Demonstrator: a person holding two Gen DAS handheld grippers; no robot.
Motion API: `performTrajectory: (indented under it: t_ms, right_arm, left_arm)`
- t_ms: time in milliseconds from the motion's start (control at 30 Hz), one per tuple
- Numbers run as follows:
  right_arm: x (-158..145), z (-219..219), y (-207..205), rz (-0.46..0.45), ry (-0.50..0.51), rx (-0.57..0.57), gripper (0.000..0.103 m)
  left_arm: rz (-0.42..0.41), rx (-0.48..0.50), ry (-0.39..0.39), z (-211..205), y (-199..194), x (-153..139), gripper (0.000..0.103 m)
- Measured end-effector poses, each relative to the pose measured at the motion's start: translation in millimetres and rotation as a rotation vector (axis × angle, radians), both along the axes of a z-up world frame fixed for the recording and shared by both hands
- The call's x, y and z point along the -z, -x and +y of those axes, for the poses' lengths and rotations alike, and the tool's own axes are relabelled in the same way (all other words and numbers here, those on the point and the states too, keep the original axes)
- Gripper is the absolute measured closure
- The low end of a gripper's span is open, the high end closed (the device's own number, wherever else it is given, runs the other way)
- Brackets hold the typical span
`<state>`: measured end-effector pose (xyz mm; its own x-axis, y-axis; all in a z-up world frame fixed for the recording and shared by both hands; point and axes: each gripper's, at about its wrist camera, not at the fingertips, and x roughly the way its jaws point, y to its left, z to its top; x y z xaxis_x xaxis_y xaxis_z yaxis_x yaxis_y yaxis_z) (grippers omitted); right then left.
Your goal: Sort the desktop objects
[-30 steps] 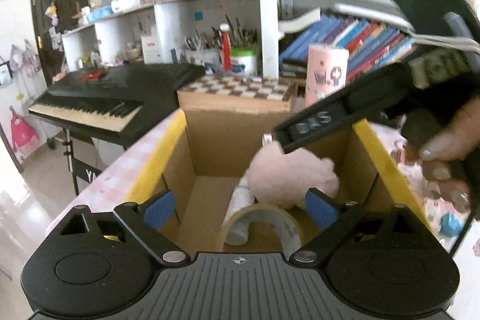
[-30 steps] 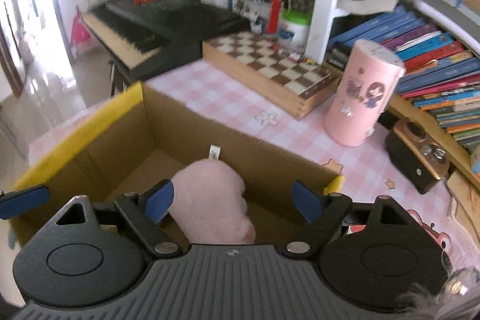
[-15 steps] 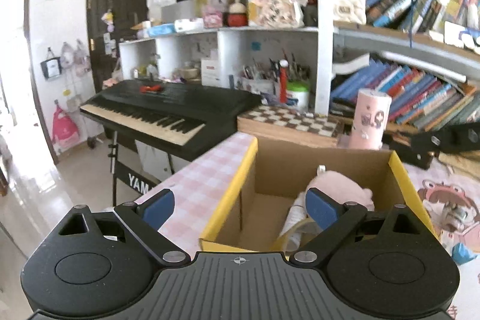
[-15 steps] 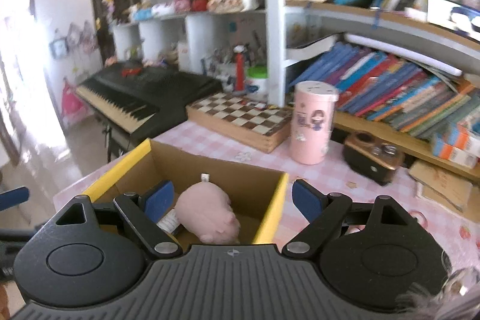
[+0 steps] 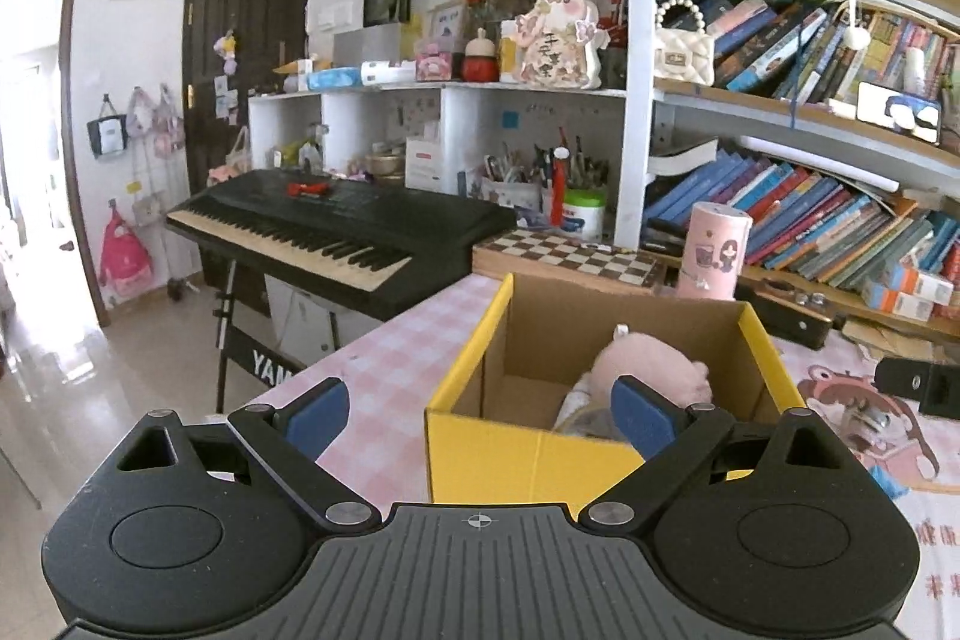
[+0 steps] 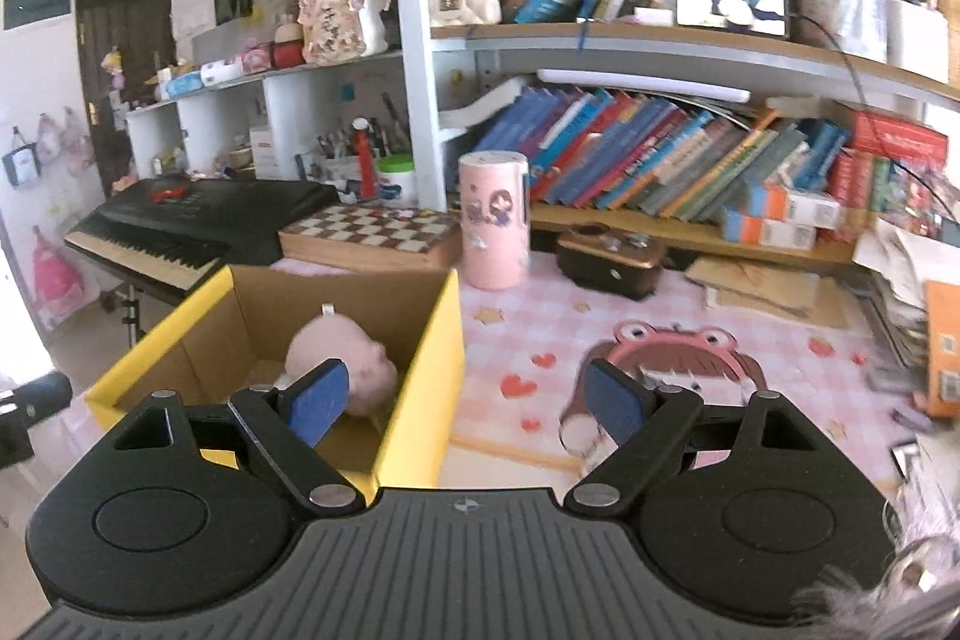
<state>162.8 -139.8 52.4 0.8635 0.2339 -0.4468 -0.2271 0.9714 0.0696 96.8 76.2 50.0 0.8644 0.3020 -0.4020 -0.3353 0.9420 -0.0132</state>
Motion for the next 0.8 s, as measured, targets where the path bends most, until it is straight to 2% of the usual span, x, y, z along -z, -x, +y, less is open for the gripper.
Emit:
performTrajectory:
  t_ms: [200,467,800]
  right_arm:
    - [14.1,6.5,39.2,0.030,0.035,0.048,0.020]
    - [29.0,20.9,89.0,0.097,0.045,0.008,0.020]
    - [43.5,40.3,123.7,0.156,0.075,-0.030,0.020]
  left_arm:
    - [0.013,0.036,-0.011,-2.4,29.7,7.8,0.007]
    - [0.059,0.070,-0.012,-1.5,63.7,20.7,0.007]
    - [0.116,0.103,0.002,2.0,92.7,34.3,0.007]
